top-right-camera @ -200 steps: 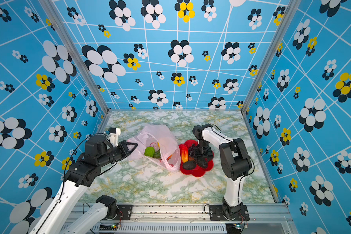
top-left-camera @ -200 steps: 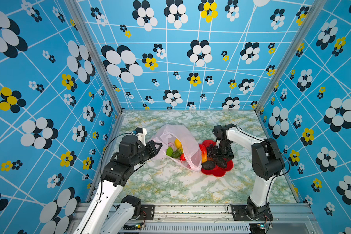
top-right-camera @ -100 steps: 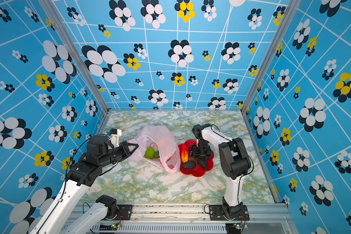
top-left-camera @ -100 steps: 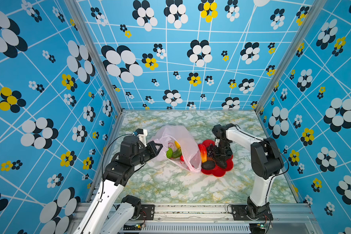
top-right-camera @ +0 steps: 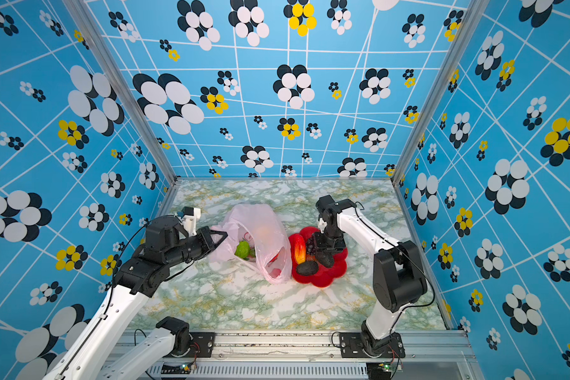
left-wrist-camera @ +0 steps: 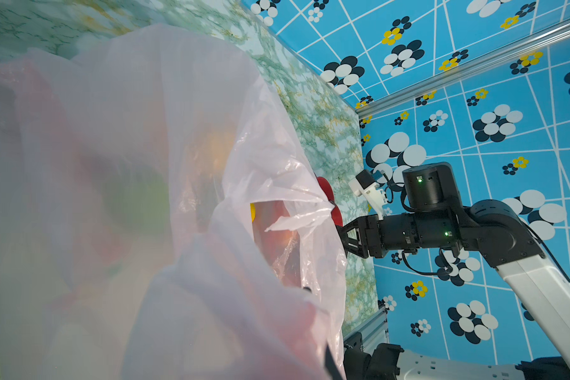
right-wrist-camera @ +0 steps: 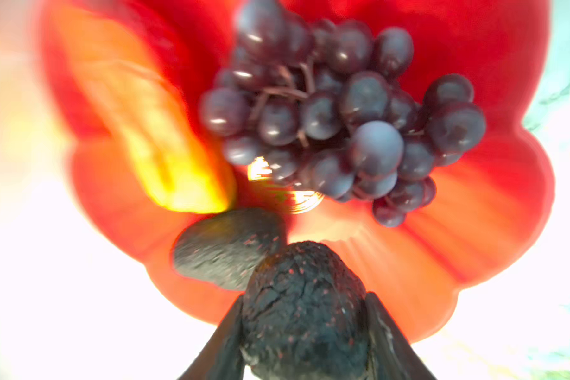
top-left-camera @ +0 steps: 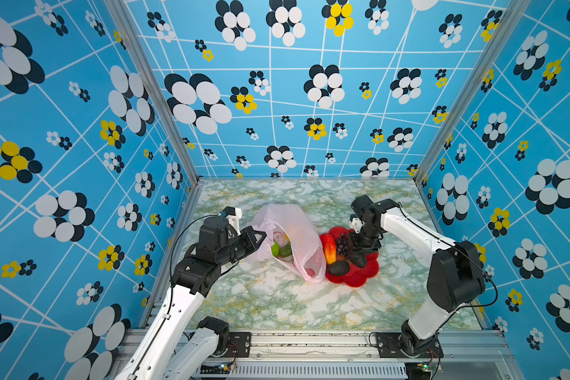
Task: Place the fruits into the plastic bag
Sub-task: Pick up the fruit from the plate, then place the fruit in the plastic bag.
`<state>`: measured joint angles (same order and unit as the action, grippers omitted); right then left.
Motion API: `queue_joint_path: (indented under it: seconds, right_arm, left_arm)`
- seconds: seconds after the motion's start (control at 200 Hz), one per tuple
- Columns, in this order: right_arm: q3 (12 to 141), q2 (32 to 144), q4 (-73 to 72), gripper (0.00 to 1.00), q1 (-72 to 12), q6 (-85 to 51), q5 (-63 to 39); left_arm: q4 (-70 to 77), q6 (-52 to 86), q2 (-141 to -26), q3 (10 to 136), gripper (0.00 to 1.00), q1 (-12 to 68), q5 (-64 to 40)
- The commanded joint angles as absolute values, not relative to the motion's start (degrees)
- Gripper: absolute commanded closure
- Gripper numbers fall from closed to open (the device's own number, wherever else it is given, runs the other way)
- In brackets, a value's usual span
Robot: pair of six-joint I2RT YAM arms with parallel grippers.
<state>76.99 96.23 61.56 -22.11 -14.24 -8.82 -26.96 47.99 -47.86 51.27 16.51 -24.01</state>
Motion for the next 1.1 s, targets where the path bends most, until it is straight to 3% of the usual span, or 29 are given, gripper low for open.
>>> queue_joint_path:
  seconds: [0.0, 0.395, 0.545, 0.845, 1.095]
  right_arm:
    - [76.4, 92.7, 60.6, 0.61, -22.4, -16.5, -12.3]
    - [81.4, 79.4, 53.7, 0.64, -22.6, -29.8, -22.6]
    - [85.2, 76.7, 46.6, 0.64, -27.2, -36.2, -25.2]
    - [91.2, 85.5, 30.9, 0.64, -42.6, -43.3, -25.3]
    - [94.1, 96.4, 31.3, 0.65, -45.8, -40.5, -24.5]
  left_arm:
    - [-26.1, 47.3, -47.7, 51.9, 1.0, 16.4, -25.4]
    - [-27.1, 46.2, -47.7, 53.2, 1.0, 17.1, -27.4]
    - [-26.5, 46.4, -48.5, 53.8, 1.0, 17.9, -28.1]
    - [-25.8, 46.2, -51.1, 56.0, 1.0, 20.5, -28.3]
    - [-26.3, 46.6, -51.0, 57.4, 1.0, 20.9, -27.9]
